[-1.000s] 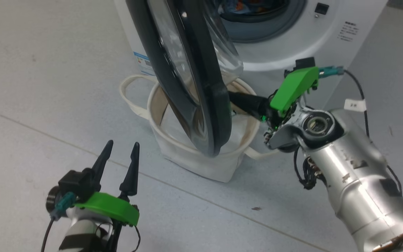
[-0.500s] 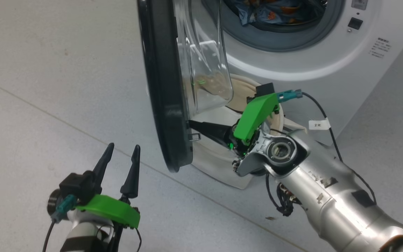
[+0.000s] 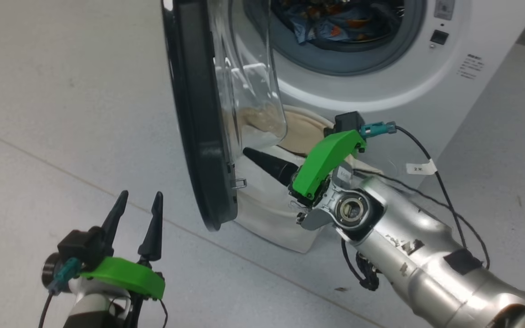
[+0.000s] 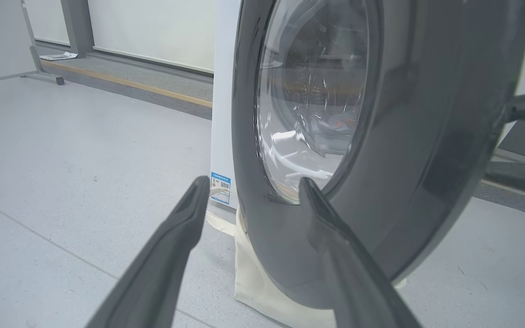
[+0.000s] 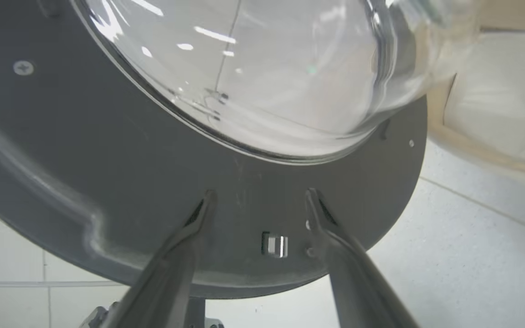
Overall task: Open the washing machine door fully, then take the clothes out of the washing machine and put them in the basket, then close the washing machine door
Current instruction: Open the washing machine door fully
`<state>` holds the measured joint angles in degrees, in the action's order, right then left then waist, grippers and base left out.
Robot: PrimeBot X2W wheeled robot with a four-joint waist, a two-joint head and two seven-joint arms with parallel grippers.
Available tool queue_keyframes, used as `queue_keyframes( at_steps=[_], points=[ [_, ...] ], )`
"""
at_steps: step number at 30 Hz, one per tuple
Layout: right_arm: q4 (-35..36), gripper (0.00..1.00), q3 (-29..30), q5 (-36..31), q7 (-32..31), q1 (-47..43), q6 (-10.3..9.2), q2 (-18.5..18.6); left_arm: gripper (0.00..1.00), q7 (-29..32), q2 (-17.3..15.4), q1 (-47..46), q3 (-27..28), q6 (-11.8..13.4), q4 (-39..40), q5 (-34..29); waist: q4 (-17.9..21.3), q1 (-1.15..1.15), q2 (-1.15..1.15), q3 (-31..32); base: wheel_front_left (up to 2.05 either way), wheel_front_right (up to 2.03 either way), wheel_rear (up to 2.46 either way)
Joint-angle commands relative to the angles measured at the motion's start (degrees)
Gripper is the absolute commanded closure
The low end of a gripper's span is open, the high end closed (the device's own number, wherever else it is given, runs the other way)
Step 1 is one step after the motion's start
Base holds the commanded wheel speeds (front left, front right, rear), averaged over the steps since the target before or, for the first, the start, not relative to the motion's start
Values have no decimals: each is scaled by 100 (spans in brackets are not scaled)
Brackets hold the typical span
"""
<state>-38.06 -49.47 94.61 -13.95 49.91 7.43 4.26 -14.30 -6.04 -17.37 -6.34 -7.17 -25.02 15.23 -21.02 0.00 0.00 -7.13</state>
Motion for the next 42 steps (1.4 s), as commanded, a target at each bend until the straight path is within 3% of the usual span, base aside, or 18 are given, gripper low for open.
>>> queue_keyframes(
  at_steps=[1, 9, 13, 15, 21, 22, 27, 34, 42],
  points=[
    [169, 0, -71, -371, 337, 191, 6, -26, 0, -70, -192, -65, 236, -32, 152, -32, 105, 0, 0, 94, 0, 0, 0],
    [159, 0, -753, -2029, 2473, -77, 6, 569, 0, -70, -645, 31, 530, -32, 117, -16, 702, 0, 0, 407, 0, 0, 0],
    [-57, 0, -772, -2784, 2866, -224, 6, 831, 0, -70, -943, 99, 698, -32, 109, -26, 1030, 0, 0, 523, 0, 0, 0],
    [-43, 0, -355, -3222, 2888, -328, 6, 900, 0, -70, -1069, 138, 779, -32, 116, 2, 1192, 0, 0, 554, 0, 0, 0],
    [725, 0, 1643, -5140, 2893, -1383, 6, 915, 0, -70, -1357, 259, 958, -32, 183, 176, 1608, 0, 0, 628, 0, 0, 0],
    [725, 0, 1643, -5140, 2893, -1383, 6, 915, 0, -70, -1357, 259, 958, -32, 183, 176, 1608, 0, 0, 628, 0, 0, 0],
    [1495, 0, 2810, -6418, 2893, -2489, 6, 635, 0, -70, -1468, 392, 1030, -32, 178, 266, 1861, 0, 0, 706, 0, 0, 0],
    [2081, 0, 3649, -7298, 2894, -3491, 6, 435, 0, -70, -1523, 528, 1040, -32, 147, 341, 2025, 0, 0, 820, 0, 0, 0],
    [2268, 0, 4104, -7683, 2894, -3861, 6, 299, 0, -70, -1581, 609, 1084, -32, 115, 407, 2099, 0, 0, 879, 0, 0, 0]
  ],
)
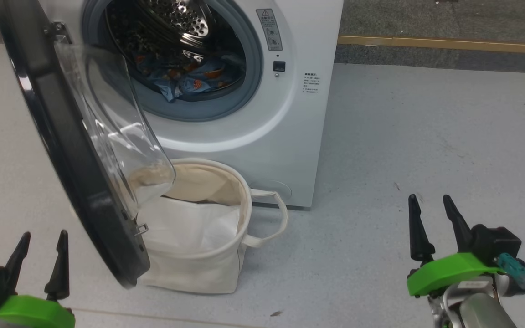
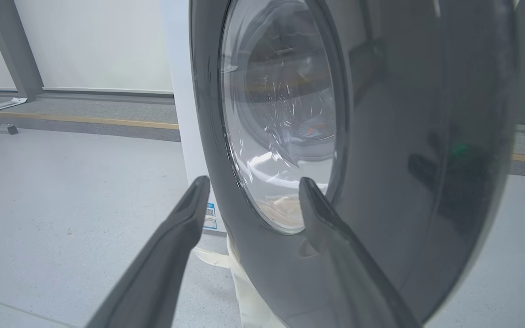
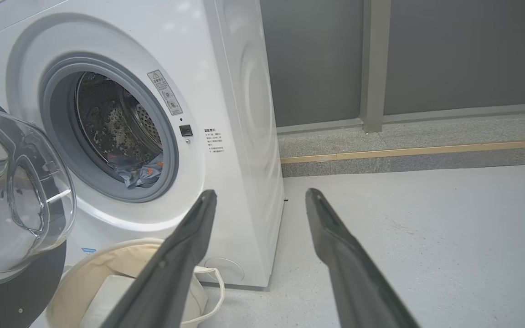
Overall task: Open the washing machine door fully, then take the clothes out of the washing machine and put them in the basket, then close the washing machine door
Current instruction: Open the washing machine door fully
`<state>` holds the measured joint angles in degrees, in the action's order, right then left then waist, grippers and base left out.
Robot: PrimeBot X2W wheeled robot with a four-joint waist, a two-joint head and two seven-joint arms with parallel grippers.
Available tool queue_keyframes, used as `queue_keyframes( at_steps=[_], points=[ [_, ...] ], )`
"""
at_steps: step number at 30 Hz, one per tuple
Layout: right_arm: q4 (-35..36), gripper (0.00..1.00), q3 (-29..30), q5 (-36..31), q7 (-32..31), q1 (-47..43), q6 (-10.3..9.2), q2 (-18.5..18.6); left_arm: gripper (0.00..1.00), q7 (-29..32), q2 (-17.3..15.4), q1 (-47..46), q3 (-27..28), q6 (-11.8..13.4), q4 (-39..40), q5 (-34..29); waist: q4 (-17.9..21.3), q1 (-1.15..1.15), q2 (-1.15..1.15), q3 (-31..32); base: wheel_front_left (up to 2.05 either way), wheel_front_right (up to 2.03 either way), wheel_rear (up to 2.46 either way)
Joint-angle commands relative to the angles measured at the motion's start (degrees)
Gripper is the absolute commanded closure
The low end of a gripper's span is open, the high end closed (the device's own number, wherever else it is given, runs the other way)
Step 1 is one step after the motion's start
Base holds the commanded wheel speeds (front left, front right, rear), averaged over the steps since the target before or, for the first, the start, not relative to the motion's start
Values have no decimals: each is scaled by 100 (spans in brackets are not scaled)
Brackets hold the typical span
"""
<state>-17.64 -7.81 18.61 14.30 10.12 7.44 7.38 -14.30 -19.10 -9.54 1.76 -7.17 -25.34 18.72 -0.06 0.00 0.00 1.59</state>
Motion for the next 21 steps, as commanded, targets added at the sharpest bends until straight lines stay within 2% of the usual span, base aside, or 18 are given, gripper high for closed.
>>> queue_keyframes(
  at_steps=[1, 9, 21],
  points=[
    [228, 0, -27, -142, 70, 102, 5, -29, 0, -70, -281, -170, 273, -32, 142, 67, 3, 0, 0, 14, 0, 0, 0],
    [193, 0, -50, -460, 70, 85, 5, -113, 0, -70, -304, -199, 320, -23, 157, 34, 7, 0, 0, -30, 0, 0, 0],
    [53, 0, -173, -558, 70, 149, 5, -132, 0, -70, -352, -365, 190, -4, 76, -21, -25, 0, 0, -66, 0, 0, 0]
  ],
)
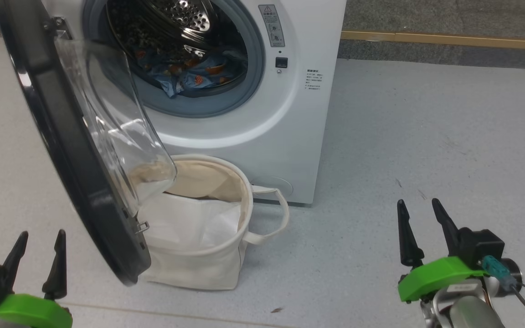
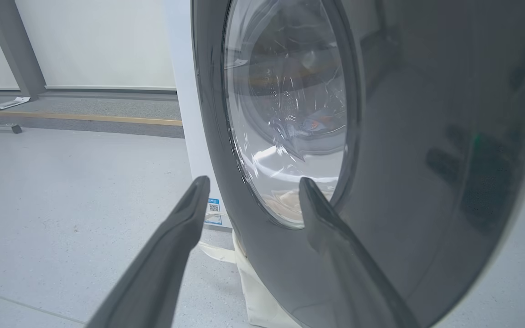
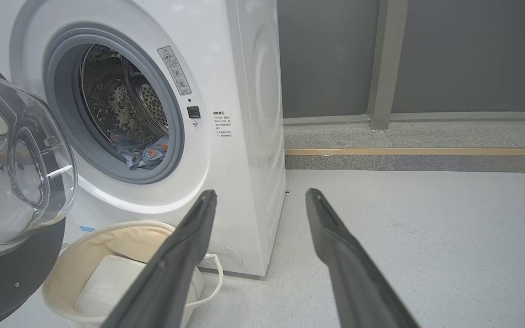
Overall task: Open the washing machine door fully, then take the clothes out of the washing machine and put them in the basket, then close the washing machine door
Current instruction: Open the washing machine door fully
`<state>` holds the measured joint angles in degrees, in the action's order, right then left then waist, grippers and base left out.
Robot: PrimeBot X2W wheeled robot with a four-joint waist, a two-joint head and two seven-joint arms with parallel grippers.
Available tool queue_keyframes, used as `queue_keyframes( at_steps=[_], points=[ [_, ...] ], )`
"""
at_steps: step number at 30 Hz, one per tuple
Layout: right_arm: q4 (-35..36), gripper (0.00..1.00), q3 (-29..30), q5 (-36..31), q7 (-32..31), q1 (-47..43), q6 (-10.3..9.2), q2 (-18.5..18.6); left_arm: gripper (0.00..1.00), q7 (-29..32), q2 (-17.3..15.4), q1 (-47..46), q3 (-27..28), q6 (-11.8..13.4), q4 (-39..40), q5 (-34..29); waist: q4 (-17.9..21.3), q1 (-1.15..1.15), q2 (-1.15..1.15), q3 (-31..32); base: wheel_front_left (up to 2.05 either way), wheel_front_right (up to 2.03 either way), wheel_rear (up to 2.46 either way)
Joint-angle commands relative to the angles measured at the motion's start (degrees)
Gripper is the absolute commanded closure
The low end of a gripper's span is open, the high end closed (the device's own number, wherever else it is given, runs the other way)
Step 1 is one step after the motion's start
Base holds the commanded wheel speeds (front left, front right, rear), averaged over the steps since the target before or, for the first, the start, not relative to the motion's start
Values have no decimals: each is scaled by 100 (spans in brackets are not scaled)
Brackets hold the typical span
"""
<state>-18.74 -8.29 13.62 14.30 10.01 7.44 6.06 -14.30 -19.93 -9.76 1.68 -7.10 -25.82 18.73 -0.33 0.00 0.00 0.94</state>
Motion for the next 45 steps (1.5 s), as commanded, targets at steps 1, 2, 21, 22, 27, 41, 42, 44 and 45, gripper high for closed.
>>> queue_keyframes(
  at_steps=[1, 2, 21, 22, 27, 41, 42, 44, 45],
  points=[
    [158, 0, -119, -59, 70, 161, 5, -2, 0, -70, -259, -352, 195, -11, 111, -4, 1, 0, 0, -3, 0, 0, 0],
    [157, 0, -110, -60, 70, 159, 5, -4, 0, -70, -252, -359, 193, -12, 105, 15, 1, 0, 0, -3, 0, 0, 0],
    [26, 0, -62, 53, 70, 161, 5, -25, 100, -70, -246, -397, 223, -2, 148, 141, -56, 0, 0, 16, 0, 0, 0],
    [17, 0, -57, 56, 70, 157, 5, -25, 100, -70, -232, -405, 247, -2, 151, 178, -65, 0, 0, 20, 0, 0, 0],
    [-24, 0, -23, 56, 70, 131, 5, -14, 100, -70, -147, -629, 456, -5, 395, 577, -142, 0, 0, 41, 0, 0, 0],
    [-59, 0, -44, 61, 70, 120, 5, -4, 100, 1411, 429, -1531, 163, 1087, 3283, 856, -264, 0, 0, 80, 0, 0, 0],
    [-65, 0, -46, 62, 70, 118, 5, 0, 100, 1614, 574, -1535, 36, 1121, 3493, 973, -264, 0, 0, 77, 0, 0, 0],
    [-76, 0, -55, 63, 70, 115, 5, 8, 100, 1935, 807, -1470, -230, 1231, 3912, 1060, -259, 0, 0, 72, 0, 0, 0],
    [-74, 0, -62, 68, 70, 117, 5, 6, 100, 2078, 905, -1402, -376, 1293, 4095, 1061, -253, 0, 0, 66, 0, 0, 0]
  ],
)
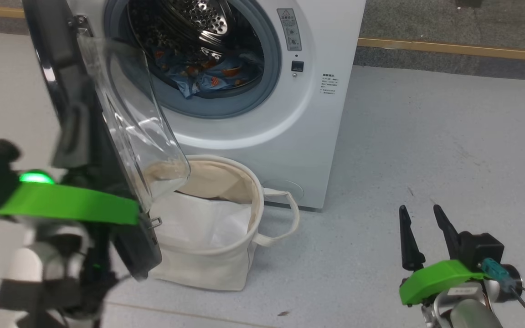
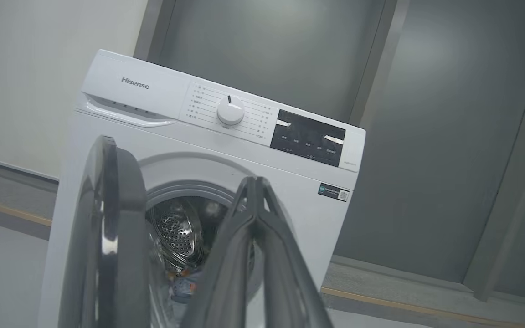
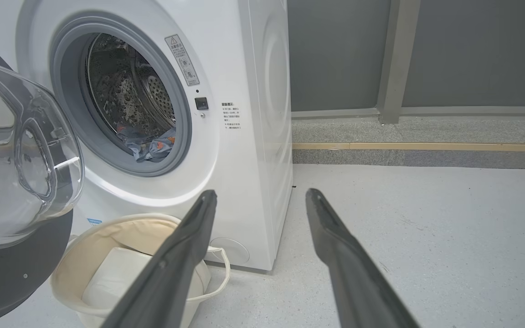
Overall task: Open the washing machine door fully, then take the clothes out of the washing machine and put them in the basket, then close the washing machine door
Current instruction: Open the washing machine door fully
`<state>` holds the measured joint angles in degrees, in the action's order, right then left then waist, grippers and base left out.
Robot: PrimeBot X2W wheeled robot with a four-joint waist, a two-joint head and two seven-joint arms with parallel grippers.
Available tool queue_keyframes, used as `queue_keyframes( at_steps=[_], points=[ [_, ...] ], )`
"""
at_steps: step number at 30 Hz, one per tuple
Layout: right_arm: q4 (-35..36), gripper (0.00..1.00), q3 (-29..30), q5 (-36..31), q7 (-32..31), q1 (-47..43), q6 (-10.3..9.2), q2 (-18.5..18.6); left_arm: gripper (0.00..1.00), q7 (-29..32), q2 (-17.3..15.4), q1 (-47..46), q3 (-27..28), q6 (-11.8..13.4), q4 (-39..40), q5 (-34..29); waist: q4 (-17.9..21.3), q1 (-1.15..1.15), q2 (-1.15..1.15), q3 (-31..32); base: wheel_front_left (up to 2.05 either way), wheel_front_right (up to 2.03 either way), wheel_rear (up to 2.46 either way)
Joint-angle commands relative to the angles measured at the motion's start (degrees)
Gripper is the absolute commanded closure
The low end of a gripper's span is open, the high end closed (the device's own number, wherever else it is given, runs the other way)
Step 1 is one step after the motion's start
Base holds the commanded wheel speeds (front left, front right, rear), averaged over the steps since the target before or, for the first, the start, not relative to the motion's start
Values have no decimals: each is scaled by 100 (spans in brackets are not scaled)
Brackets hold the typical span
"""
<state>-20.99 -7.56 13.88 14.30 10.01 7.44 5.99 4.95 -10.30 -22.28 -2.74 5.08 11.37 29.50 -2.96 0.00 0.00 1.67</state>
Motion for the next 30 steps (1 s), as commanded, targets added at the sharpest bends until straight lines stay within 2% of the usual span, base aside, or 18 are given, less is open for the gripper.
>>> queue_keyframes(
  at_steps=[1, 6, 11, 20, 30],
  points=[
    [155, 0, -141, 49, 70, 121, 5, 11, 100, 291, 45, -61, -88, 133, 530, -11, 14, 0, 0, -15, 0, 0, 0],
    [169, 0, -152, 59, 70, 142, 5, 24, 100, 583, 282, 305, -634, 301, 719, -174, -2, 0, 0, -66, 0, 0, 0],
    [169, 0, -205, 63, 70, 184, 5, 19, 100, 267, 427, 609, -916, 405, 14, -392, -38, 0, 0, -112, 0, 0, 0],
    [173, 0, -294, 101, 70, 273, 5, -6, 100, -674, 537, 565, -782, 423, -1609, -395, -139, 0, 0, -183, 0, 0, 0],
    [230, 0, -313, 162, 70, 292, 5, -74, 100, -1221, 480, 223, -597, 289, -2687, -280, -547, 0, 0, -239, 0, 0, 0]
  ],
)
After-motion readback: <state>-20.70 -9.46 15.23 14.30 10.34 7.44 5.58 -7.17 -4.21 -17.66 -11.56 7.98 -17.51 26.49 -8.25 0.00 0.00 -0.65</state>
